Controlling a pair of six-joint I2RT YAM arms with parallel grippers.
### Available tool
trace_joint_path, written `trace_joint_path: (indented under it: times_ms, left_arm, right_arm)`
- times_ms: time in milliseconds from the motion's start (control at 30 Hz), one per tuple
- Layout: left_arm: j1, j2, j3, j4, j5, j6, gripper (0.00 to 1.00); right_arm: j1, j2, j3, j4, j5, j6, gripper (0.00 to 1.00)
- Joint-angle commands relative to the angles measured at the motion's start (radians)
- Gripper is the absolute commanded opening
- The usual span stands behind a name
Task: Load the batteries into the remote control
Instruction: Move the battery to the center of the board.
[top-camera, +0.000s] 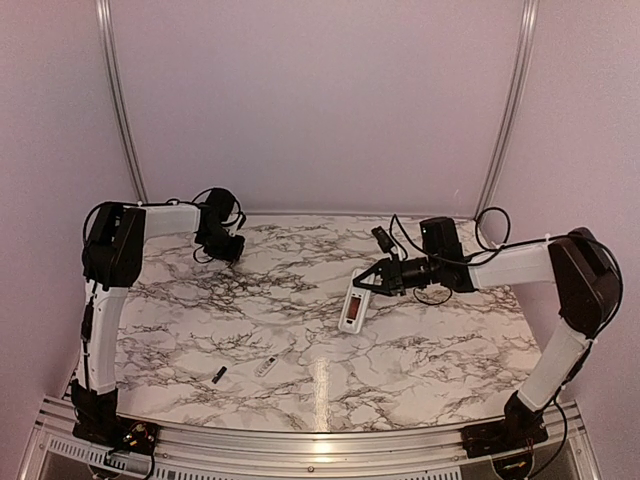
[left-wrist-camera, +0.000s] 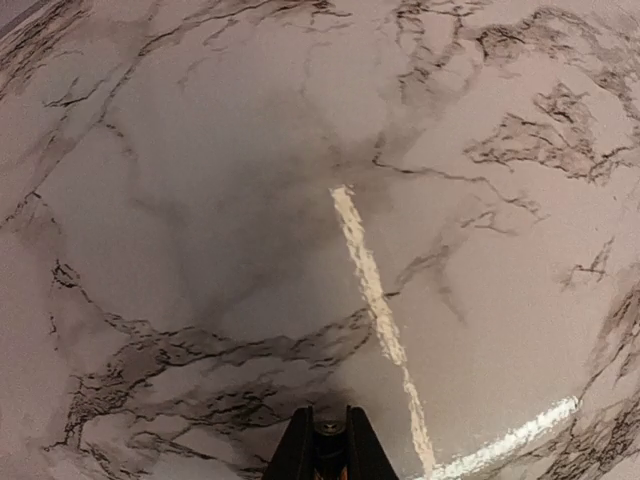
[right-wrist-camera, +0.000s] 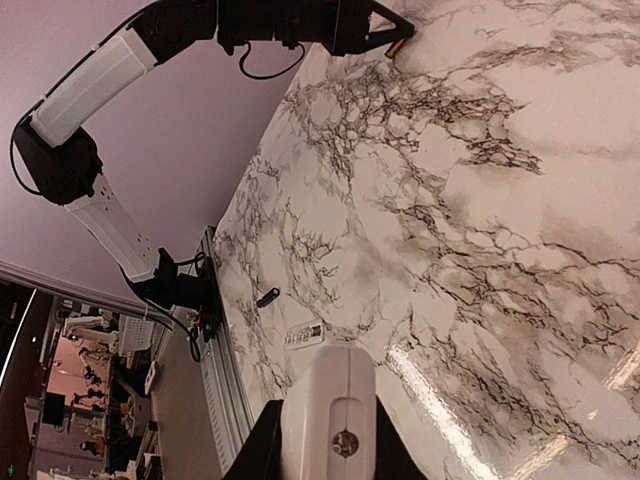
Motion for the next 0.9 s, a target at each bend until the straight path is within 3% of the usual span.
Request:
trace_joint_path:
  times_ms: [0,367,867]
  left_arm:
    - [-0.102,-0.068,-0.073,-0.042,0.085,0.087,0.04]
    - [-0.391,-0.185,-0.147,-0.049,0.161,0.371,0.04]
    - [-0.543,-0.134,-0.091,-0.146,0.290,0.628,0.08]
  right_arm:
    - [-0.036,-0.061,-0.027,0.009,0.017,-0.013,0.00]
    - [-0.180,-0.163,-0.154,0.024,0.061,-0.010,0.00]
    - [-0.234,-0.191,-0.202,0.040,0.078,0.010,0.00]
